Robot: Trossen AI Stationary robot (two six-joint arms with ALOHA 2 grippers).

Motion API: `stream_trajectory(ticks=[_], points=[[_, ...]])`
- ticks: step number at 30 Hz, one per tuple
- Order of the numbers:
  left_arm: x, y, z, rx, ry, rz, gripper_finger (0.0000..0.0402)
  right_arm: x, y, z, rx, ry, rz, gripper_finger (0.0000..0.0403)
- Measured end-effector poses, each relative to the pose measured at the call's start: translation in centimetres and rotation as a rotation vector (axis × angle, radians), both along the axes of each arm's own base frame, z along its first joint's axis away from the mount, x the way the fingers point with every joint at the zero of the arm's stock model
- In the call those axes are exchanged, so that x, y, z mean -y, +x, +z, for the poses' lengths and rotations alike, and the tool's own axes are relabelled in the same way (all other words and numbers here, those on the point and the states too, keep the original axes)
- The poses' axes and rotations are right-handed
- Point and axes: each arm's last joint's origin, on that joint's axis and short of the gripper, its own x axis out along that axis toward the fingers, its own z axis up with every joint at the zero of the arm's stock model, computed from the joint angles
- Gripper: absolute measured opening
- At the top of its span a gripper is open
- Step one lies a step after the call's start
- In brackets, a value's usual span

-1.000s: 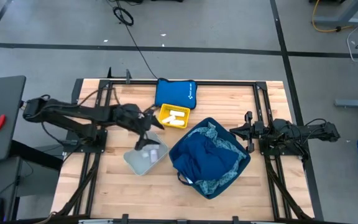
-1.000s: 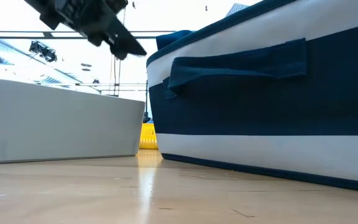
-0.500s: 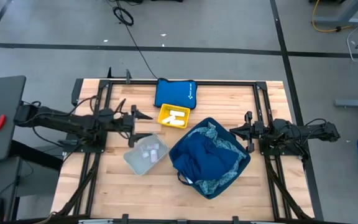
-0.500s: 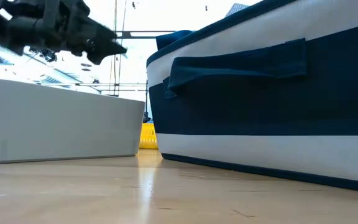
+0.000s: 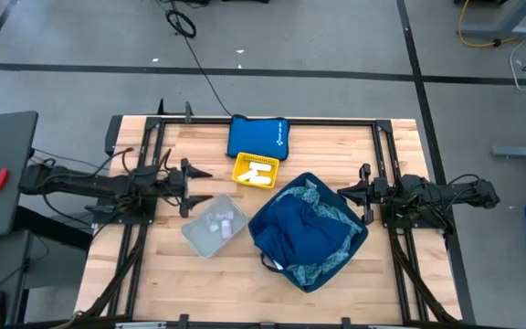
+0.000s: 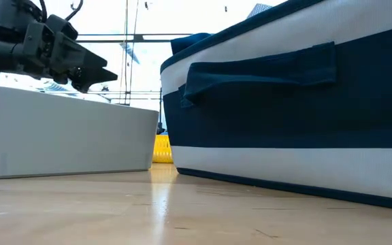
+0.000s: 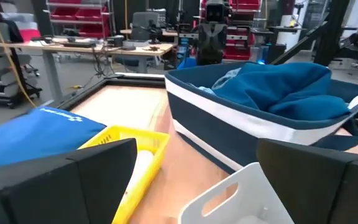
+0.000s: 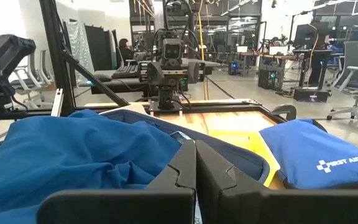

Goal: Pick & place medical supplies in basket/bin
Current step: Return to Home Position

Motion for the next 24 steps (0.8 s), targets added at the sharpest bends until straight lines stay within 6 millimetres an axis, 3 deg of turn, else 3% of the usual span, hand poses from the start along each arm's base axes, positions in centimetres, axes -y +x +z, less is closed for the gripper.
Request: stream_trajectory(ticks=[13,24], points=[[-0.2,-1.8,0.0,-0.019,0.048,0.072,0.0334,0.0,0.0,0.0,0.001,0.023,-0.004,0.0000],[-0.2,-3.6,0.9,0.112,0.029,0.098,0.0334,0.0,0.0,0.0,0.001,0.026,-0.004,0.0000]])
